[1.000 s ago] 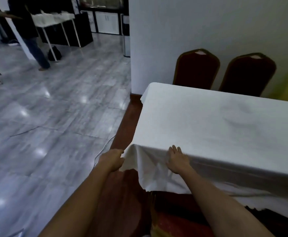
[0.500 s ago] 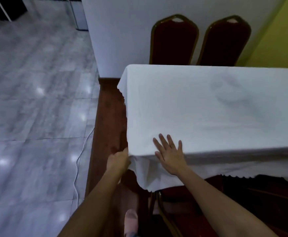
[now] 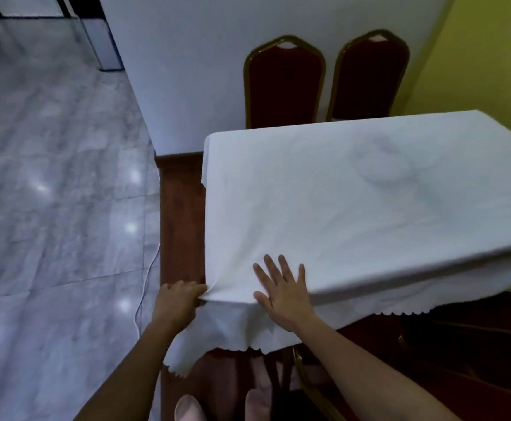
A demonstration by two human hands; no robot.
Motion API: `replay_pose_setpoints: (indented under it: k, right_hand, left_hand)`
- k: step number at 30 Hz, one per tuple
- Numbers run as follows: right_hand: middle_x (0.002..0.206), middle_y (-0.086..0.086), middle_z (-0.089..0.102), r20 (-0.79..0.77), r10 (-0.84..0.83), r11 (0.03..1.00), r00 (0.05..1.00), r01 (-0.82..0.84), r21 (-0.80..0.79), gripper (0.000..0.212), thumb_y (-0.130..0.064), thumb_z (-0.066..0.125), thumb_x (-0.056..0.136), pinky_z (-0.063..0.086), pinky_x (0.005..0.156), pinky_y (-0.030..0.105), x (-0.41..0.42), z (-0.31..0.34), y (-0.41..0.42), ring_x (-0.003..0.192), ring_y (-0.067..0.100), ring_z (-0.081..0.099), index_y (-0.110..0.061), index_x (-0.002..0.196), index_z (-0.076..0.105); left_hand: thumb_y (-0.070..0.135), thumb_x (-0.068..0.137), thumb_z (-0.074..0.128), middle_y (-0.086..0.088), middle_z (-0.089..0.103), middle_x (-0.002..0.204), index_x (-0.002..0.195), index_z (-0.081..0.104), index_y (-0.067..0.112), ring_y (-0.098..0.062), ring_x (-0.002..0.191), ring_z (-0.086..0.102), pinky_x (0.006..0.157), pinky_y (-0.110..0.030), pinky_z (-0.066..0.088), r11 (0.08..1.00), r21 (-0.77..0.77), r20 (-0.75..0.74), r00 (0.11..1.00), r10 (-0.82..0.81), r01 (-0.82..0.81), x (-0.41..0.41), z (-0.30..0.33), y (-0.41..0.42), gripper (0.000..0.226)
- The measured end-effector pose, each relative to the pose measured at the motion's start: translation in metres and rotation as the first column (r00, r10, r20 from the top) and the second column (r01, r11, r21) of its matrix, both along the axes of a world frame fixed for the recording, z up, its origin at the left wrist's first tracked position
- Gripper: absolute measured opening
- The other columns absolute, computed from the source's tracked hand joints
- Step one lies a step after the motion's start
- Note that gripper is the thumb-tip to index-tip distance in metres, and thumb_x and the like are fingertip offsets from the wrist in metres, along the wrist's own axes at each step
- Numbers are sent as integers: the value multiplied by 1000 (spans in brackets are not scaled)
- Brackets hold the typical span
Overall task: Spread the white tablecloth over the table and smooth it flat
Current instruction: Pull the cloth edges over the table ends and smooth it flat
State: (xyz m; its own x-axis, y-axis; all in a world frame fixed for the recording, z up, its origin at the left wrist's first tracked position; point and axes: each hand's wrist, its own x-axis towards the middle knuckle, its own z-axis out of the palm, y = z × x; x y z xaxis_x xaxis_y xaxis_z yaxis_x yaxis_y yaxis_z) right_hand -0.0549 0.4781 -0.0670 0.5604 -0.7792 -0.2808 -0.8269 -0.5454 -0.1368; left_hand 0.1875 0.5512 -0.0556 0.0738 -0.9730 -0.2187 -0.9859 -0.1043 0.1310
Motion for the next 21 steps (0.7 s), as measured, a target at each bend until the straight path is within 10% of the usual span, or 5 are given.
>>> replay_pose_setpoints:
  k: [4, 7, 10, 15, 21]
  right_hand:
    - [156, -7, -15, -28, -20, 1000, 999, 21, 20, 79, -64, -14, 81, -3, 114, 60, 29, 12, -2, 145, 22, -13, -34, 152, 2]
    - [145, -3, 51, -72, -53, 998, 996, 49, -45, 69, -54, 0, 97, 42, 99, 58, 31, 16, -9, 131, 24, 50, -30, 136, 52]
    - [127, 1, 66, -97, -140, 989, 985, 135, -58, 55, -45, 24, 96, 51, 88, 54, 39, 26, -30, 114, 25, 65, -21, 121, 66]
    - [162, 1, 13, -82, -367, 929, 926, 370, 13, 57, -38, 32, 100, 21, 115, 52, 49, 40, -66, 148, 23, 15, -20, 152, 18]
    - [163, -1, -7, -63, -501, 861, 863, 504, 61, 59, -43, 24, 101, 11, 117, 55, 62, 27, -78, 150, 22, -2, -28, 154, 0]
  left_hand:
    - [36, 92, 55, 6, 67, 118, 116, 63, 30, -18, 112, 61, 86, -30, 44, 980, 198, 2, 1000, -6, 5, 28, 9, -16, 26]
    - [25, 85, 61, -5, 71, 110, 94, 72, 16, -21, 95, 65, 82, -31, 49, 880, 469, -156, 988, -2, 76, 47, 6, -37, 17]
    - [21, 88, 57, -2, 70, 116, 95, 74, 20, -18, 99, 65, 87, -28, 48, 899, 429, -263, 964, 31, 88, 65, 14, -72, 19]
    - [25, 95, 49, -6, 56, 138, 134, 52, 18, -25, 124, 54, 105, -36, 43, 970, 224, -388, 922, 2, 92, 54, 37, -138, 40]
    - [43, 101, 32, -7, 0, 164, 154, 12, 19, -24, 151, 8, 121, -40, 16, 955, 197, -378, 916, -134, 221, 16, 36, -177, 62]
